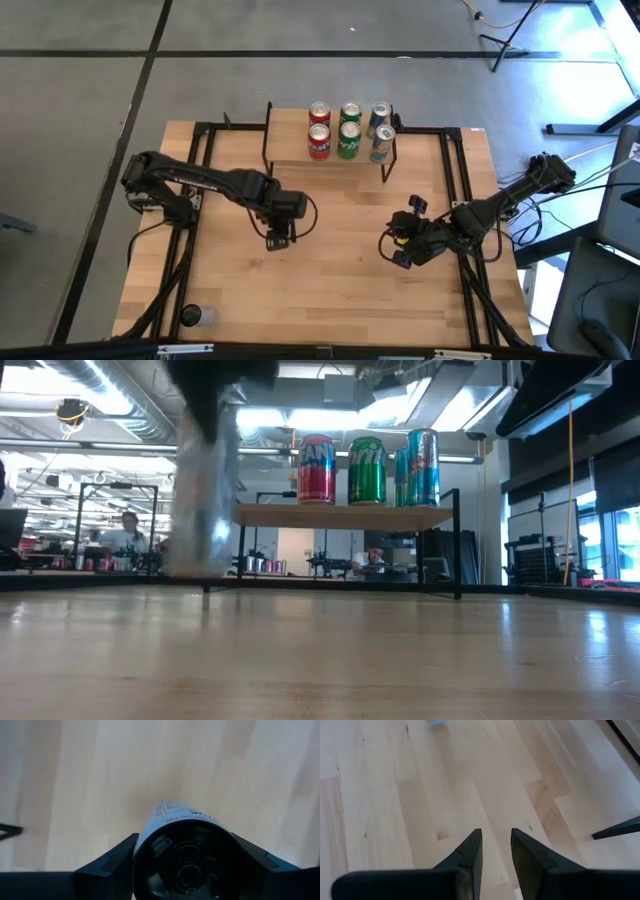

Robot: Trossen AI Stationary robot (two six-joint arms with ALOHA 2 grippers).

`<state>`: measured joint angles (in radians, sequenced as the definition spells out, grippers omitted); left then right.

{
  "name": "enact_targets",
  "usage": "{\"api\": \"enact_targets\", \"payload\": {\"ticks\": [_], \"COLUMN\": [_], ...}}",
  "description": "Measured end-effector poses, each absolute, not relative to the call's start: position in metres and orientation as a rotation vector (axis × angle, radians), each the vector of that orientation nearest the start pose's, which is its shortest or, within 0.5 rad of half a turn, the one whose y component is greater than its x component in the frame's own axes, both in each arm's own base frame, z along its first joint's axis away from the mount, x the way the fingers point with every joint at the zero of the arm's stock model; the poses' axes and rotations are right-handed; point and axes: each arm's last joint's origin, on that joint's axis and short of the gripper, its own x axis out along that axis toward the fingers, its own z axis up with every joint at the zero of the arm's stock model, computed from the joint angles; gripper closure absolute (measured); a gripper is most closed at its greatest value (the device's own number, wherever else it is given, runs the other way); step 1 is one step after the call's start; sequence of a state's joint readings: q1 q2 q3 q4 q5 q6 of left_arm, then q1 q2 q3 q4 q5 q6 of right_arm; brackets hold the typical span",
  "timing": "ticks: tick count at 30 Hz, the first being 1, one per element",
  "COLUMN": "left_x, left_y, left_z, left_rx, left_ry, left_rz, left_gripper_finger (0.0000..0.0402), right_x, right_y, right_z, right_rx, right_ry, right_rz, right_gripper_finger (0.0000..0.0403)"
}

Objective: Place canned beverage on shelf
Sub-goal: Put the top white and yellow soda can on the shelf

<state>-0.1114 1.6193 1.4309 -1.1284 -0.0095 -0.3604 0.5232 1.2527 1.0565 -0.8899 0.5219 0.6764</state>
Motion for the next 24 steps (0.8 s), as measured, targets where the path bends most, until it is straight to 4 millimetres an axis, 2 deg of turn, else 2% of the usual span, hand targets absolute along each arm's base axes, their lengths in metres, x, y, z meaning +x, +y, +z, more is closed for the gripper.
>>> {"api": "enact_targets", "payload": {"ticks": [4,8,13,19,24], "left_x": [0.308,0.301,0.283,0.266,0.259], "left_y": [-0.026,-0.008,0.022,0.070,0.120], "left_z": [0.332,0.378,0.419,0.441,0.441], "left_rx": [-0.282,-0.337,-0.340,-0.283,-0.287], "left_ry": [1.237,1.147,1.072,1.008,0.970], "left_rz": [0.189,0.283,0.412,0.559,0.627], "left_gripper_finger": [0.0180,0.0180,0.0180,0.0180,0.0180], "right_x": [0.206,0.202,0.195,0.188,0.185], "right_y": [0.102,0.099,0.094,0.089,0.088], "right_z": [0.287,0.293,0.300,0.301,0.299], "right_rx": [0.079,0.073,0.084,0.043,0.033], "right_ry": [0.864,0.840,0.804,0.829,0.854], "right_rz": [-0.303,-0.298,-0.304,-0.336,-0.356], "right_gripper_finger": [0.0315,0.0315,0.0315,0.0315,0.0315]}}
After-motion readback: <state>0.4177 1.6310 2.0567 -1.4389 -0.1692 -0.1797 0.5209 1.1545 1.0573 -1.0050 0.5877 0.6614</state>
